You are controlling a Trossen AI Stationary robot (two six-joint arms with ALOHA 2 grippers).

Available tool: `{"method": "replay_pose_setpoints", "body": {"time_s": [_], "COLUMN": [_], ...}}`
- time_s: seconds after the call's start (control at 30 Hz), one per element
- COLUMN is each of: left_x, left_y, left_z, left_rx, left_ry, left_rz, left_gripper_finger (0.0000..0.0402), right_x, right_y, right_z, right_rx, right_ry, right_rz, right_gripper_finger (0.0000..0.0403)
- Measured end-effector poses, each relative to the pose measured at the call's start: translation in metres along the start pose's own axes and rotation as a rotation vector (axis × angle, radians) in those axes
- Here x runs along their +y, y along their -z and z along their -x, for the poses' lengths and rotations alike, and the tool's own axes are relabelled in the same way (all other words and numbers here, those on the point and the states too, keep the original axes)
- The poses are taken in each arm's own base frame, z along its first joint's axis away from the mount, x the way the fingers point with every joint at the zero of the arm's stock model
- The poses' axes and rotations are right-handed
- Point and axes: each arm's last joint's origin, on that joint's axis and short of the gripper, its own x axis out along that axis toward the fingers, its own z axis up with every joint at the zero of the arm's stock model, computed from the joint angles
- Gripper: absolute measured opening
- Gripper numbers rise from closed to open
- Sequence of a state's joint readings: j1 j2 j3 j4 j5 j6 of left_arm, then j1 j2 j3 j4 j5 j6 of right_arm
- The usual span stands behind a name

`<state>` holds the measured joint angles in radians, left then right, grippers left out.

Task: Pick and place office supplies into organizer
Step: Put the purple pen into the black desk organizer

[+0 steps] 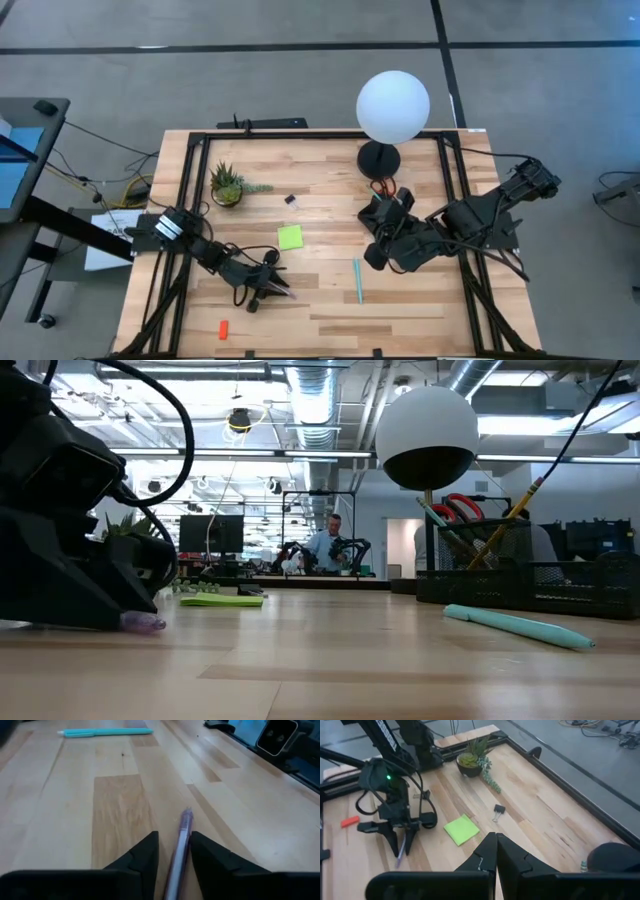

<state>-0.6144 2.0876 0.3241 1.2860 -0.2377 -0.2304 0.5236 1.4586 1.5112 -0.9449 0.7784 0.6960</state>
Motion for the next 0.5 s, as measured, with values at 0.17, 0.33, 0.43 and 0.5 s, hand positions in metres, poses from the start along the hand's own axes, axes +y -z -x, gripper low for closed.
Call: {"method": "replay_pose_setpoints", "body": {"time_s": [0.17, 0.33, 0.43, 0.5], "left_x": [0.001, 0.004, 0.006, 0.009], "left_y": [-0.003, -0.007, -0.013, -0.019], "left_z": [-0.003, -0.008, -0.015, -0.019], "left_rx": [-0.001, -0.01, 0.016, 0.035], "left_ry": [0.006, -0.003, -0.003, -0.019], "left_rz": [-0.045, -0.025, 0.003, 0.03], "left_gripper_finger": [0.0078, 0.0067, 0.0046, 0.0028], "right_x": [-0.001, -0.001, -0.002, -0.004], "right_y": [0.001, 0.001, -0.002, -0.007], "right_z": [0.0, 0.0, 0.003, 0.008], "right_rx": [0.012, 0.007, -0.011, -0.044], "right_ry": [0.009, 0.01, -0.003, -0.028], "right_rz": [0.068, 0.088, 0.066, 0.026], "right_gripper_finger": [0.0, 0.0, 0.0, 0.0]}}
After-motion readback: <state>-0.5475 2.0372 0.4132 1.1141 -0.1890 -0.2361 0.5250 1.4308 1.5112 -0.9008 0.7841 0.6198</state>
